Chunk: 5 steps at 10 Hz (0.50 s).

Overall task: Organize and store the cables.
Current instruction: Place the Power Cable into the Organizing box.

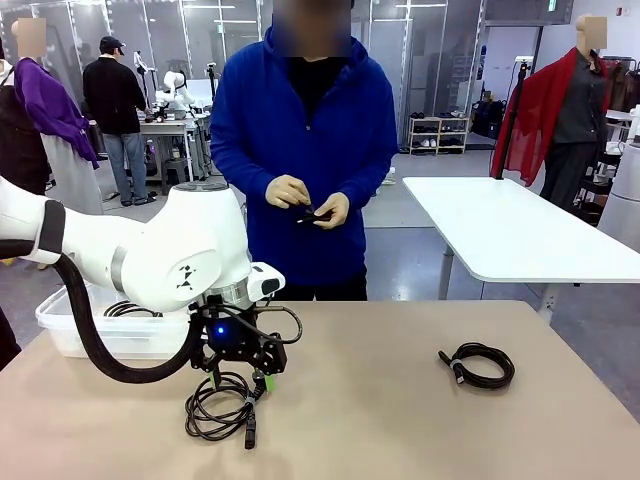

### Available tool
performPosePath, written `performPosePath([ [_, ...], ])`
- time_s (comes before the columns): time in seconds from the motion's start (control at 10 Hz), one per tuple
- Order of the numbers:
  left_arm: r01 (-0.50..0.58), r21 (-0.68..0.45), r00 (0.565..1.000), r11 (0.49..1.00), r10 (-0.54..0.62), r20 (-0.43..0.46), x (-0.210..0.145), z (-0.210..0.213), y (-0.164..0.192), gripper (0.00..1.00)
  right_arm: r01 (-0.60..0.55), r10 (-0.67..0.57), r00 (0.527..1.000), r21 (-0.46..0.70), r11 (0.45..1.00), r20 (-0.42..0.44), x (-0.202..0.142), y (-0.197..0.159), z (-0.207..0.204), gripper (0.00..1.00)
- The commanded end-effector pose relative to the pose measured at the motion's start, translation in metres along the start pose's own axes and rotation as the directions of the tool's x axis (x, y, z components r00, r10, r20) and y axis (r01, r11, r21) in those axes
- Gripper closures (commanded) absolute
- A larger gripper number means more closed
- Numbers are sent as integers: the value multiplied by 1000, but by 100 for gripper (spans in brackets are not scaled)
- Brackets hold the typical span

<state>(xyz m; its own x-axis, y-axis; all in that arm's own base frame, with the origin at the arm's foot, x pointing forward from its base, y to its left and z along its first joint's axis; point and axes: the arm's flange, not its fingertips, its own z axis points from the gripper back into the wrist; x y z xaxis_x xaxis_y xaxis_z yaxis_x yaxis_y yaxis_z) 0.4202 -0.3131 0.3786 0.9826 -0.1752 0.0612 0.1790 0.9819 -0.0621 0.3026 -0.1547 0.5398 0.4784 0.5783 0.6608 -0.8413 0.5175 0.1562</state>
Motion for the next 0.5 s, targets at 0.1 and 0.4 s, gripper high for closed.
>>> performPosePath([
  [0.1, -44, 30, 998, 999, 43, 36, 0, -5, -7, 0, -14, 14, 1000, 6, 1000, 12, 0, -1, 0, 0],
  [0.4, -66, 25, 996, 998, 64, 63, 4, -15, -5, 0, -14, 14, 1000, 6, 1000, 12, 0, -1, 0, 0],
])
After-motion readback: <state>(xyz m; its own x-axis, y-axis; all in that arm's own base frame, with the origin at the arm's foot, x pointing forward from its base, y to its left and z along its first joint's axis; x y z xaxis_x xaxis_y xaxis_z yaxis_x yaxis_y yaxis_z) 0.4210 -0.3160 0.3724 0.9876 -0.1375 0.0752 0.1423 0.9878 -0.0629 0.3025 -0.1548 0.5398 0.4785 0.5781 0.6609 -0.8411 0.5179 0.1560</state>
